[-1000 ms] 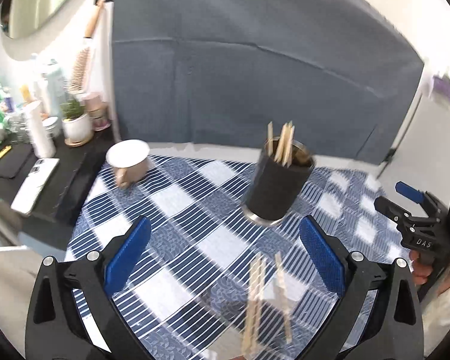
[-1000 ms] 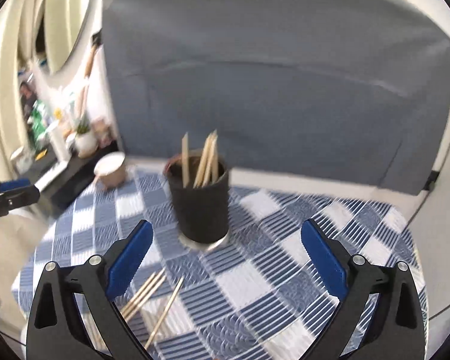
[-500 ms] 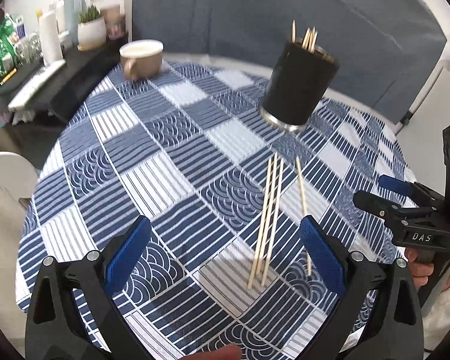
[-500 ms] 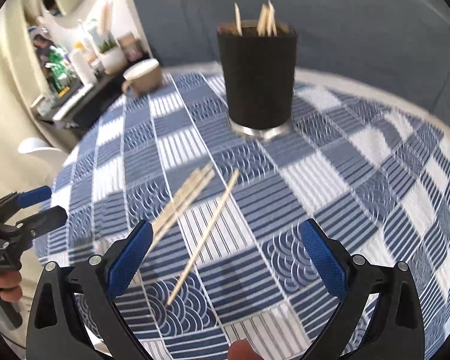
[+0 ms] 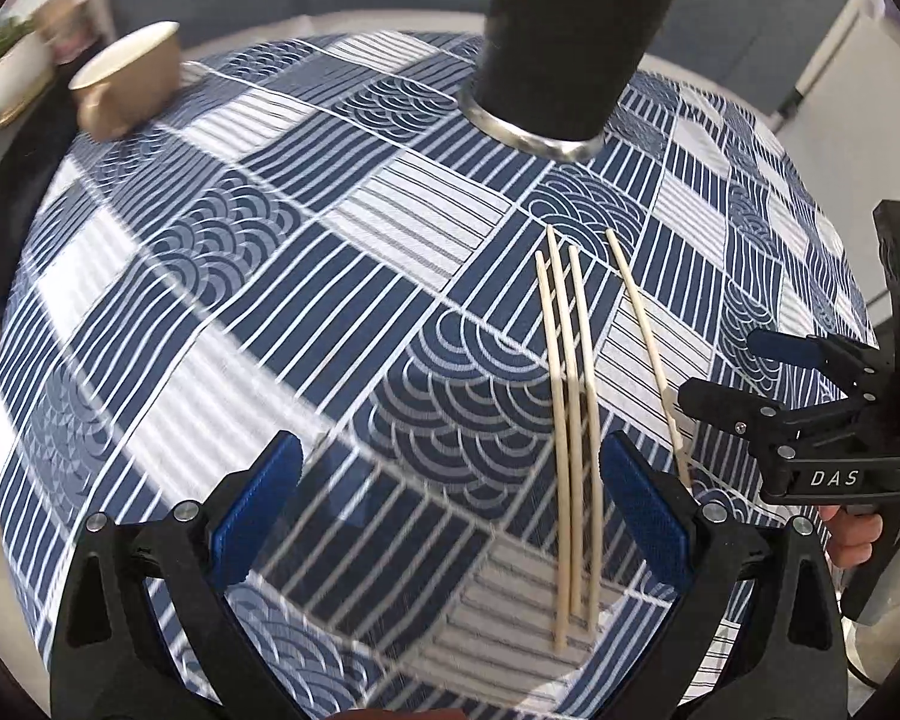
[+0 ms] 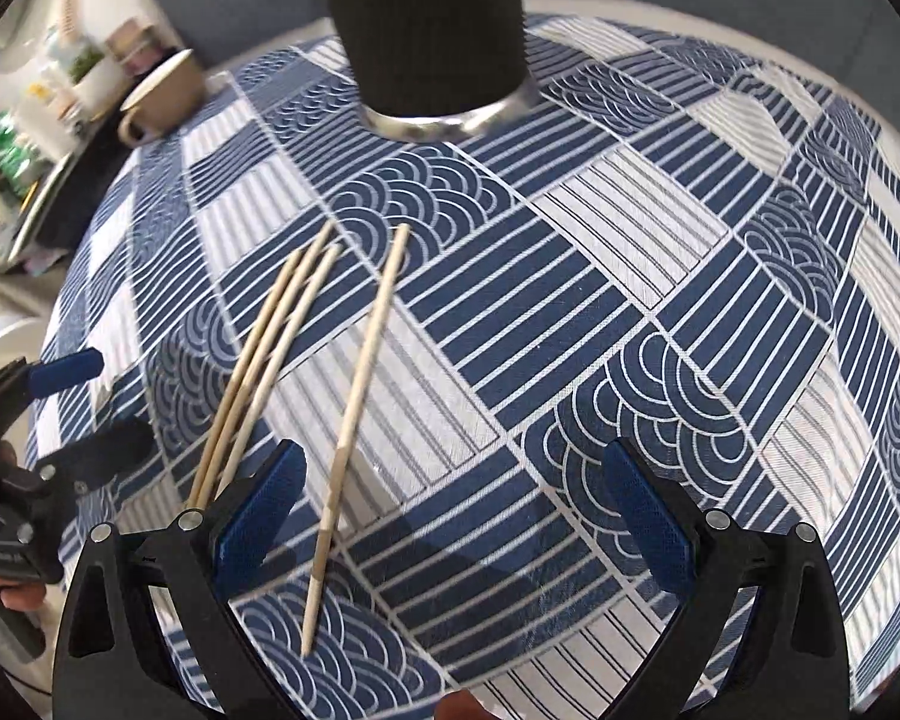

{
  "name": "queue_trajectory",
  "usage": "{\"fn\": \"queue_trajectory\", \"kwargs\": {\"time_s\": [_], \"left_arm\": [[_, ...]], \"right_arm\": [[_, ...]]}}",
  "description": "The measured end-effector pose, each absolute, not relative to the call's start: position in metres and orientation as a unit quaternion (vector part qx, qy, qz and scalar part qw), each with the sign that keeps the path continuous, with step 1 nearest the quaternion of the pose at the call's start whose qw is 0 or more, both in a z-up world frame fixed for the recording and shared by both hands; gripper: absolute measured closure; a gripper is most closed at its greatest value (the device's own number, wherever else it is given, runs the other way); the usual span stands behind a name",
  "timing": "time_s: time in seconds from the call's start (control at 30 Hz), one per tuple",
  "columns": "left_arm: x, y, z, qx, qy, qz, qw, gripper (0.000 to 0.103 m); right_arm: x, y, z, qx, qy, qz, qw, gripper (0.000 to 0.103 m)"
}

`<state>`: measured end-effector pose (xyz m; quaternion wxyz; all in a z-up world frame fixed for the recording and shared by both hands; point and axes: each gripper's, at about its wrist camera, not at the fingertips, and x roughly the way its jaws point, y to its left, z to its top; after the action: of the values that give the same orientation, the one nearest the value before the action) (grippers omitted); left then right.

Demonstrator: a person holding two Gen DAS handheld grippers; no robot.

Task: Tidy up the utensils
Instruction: 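Move both open tools back down to the remaining sticks on the cloth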

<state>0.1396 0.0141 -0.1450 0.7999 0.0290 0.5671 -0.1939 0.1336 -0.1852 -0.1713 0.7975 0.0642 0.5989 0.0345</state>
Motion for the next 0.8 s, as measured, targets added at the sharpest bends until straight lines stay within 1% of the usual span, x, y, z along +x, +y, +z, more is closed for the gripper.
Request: {"fn": "queue_trajectory", "kwargs": {"time_s": [0.13, 0.33, 0.4, 0.53, 0.8], "left_arm": [[0.157, 0.005, -0.158, 0.039, 0.582, -0.217, 0.783, 0.006], [0.170, -0.009, -0.165, 0.087, 0.557, -0.223, 0.795, 0.006], [0.169, -0.012, -0.168, 0.111, 0.546, -0.219, 0.801, 0.005], [0.166, -0.012, -0.168, 0.112, 0.535, -0.218, 0.808, 0.004], [0.173, -0.016, -0.169, 0.123, 0.561, -0.211, 0.791, 0.005]], "right_arm": [[0.140, -0.184, -0.176, 0.062, 0.603, 0.012, 0.795, 0.008], [0.142, -0.175, -0.181, 0.019, 0.606, -0.011, 0.795, 0.007], [0.139, -0.175, -0.181, 0.022, 0.603, -0.014, 0.797, 0.007], [0.136, -0.176, -0.181, 0.022, 0.600, -0.016, 0.800, 0.006], [0.138, -0.176, -0.181, 0.018, 0.602, -0.012, 0.798, 0.006]]}}
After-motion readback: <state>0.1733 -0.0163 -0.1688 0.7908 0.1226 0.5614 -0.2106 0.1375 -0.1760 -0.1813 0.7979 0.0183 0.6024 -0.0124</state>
